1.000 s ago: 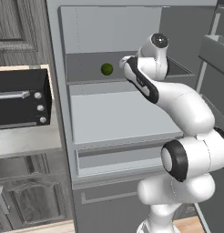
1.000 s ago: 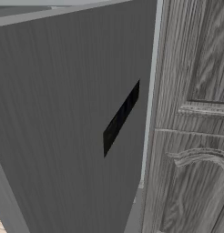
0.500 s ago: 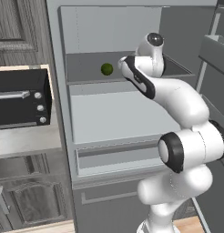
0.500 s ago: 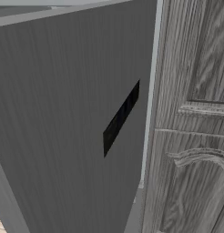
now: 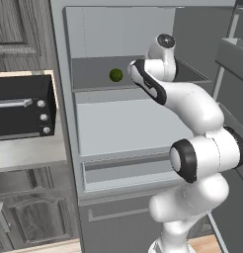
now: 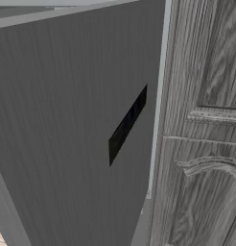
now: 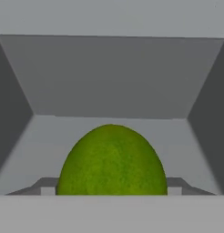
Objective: Grab the limes from the fridge, place them in the blender, close the lid, and turn on the blender to create a marinade.
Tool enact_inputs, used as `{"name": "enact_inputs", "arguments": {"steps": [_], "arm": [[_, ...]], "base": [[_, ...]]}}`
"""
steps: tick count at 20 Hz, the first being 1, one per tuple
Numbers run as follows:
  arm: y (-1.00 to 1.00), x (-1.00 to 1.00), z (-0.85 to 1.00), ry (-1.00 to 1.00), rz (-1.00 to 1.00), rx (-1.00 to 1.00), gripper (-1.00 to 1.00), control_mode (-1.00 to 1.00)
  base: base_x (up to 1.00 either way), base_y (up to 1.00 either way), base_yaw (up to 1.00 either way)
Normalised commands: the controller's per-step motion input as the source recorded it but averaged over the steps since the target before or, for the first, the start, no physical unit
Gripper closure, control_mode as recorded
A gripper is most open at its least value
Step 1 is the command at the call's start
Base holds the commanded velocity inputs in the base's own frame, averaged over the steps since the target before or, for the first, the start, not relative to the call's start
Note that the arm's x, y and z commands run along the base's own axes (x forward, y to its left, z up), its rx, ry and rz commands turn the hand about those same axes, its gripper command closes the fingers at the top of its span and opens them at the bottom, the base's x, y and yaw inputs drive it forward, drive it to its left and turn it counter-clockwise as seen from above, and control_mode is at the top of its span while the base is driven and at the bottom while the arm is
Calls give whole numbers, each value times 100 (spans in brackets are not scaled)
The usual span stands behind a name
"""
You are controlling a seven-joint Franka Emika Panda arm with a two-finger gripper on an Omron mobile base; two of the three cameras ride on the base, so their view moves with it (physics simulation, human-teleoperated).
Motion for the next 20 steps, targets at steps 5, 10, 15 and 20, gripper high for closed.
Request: {"name": "enact_inputs", "arguments": {"steps": [5, 10, 15, 20], "arm": [[8, -1, 0, -6, 6, 0, 100, -100], [13, -77, 2, -7, 8, 0, 100, -100], [0, -100, 17, -13, 0, 0, 100, -100], [0, -100, 35, -2, -1, 0, 100, -100]], "base": [[0, 0, 0], [0, 0, 0], [0, 0, 0], [0, 0, 0]]}}
